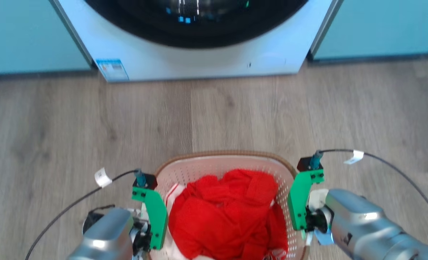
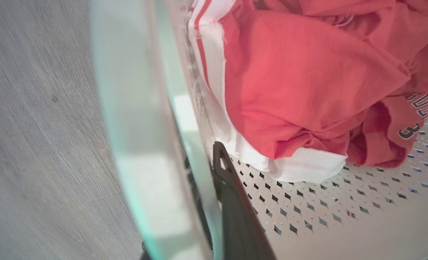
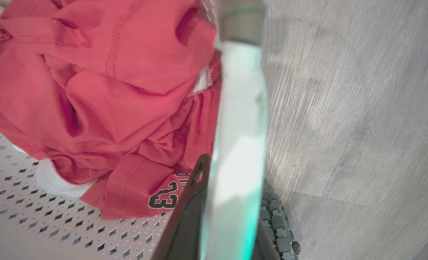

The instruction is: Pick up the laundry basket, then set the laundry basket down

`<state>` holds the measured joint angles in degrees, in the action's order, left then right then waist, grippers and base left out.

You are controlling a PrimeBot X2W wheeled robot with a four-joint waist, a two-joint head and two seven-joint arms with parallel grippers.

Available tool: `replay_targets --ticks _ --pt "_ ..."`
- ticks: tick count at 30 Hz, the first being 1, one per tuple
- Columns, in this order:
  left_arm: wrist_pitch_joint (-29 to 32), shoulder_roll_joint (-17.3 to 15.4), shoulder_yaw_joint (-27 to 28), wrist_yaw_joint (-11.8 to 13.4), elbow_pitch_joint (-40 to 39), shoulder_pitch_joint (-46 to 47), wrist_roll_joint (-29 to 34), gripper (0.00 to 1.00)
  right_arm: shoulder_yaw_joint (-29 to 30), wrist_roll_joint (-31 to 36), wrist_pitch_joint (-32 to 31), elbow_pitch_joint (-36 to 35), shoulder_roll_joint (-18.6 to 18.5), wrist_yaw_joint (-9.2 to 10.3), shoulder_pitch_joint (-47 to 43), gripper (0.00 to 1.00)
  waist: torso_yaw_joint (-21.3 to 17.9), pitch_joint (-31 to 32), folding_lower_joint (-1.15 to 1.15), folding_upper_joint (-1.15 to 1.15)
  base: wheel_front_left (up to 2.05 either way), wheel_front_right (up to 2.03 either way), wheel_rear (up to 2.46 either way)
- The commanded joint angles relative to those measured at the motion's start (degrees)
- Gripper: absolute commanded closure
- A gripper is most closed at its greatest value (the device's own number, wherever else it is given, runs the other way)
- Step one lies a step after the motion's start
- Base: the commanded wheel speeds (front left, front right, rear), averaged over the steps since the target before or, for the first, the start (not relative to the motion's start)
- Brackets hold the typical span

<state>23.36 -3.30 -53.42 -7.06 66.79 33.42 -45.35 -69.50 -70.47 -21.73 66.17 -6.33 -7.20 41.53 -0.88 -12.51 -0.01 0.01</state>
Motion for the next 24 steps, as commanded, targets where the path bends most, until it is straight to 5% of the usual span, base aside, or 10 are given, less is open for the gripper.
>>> replay_targets --ticks 1,9,24 --pt "0.3 -1.2 -0.5 -0.4 -2.0 0.4 -0.5 1.00 -0.7 -0.3 -0.3 -1.6 0.4 -0.29 -1.0 1.00 0.2 5.6 0.01 -0.01 0.00 0.00 0.00" --pt "1.0 -2.5 -3.9 -0.4 -2.9 -2.3 -5.4 1.00 -1.5 -2.3 -3.1 -1.7 1.2 -0.29 -3.5 1.00 0.7 12.4 0.01 -0.01 0.00 0.00 0.00" --pt "3.6 -3.6 -9.2 -0.4 -3.7 -1.9 -11.5 1.00 -2.3 -3.6 -3.2 -1.3 1.9 -0.29 -4.5 1.00 1.8 15.8 0.01 -0.01 0.00 0.00 0.00"
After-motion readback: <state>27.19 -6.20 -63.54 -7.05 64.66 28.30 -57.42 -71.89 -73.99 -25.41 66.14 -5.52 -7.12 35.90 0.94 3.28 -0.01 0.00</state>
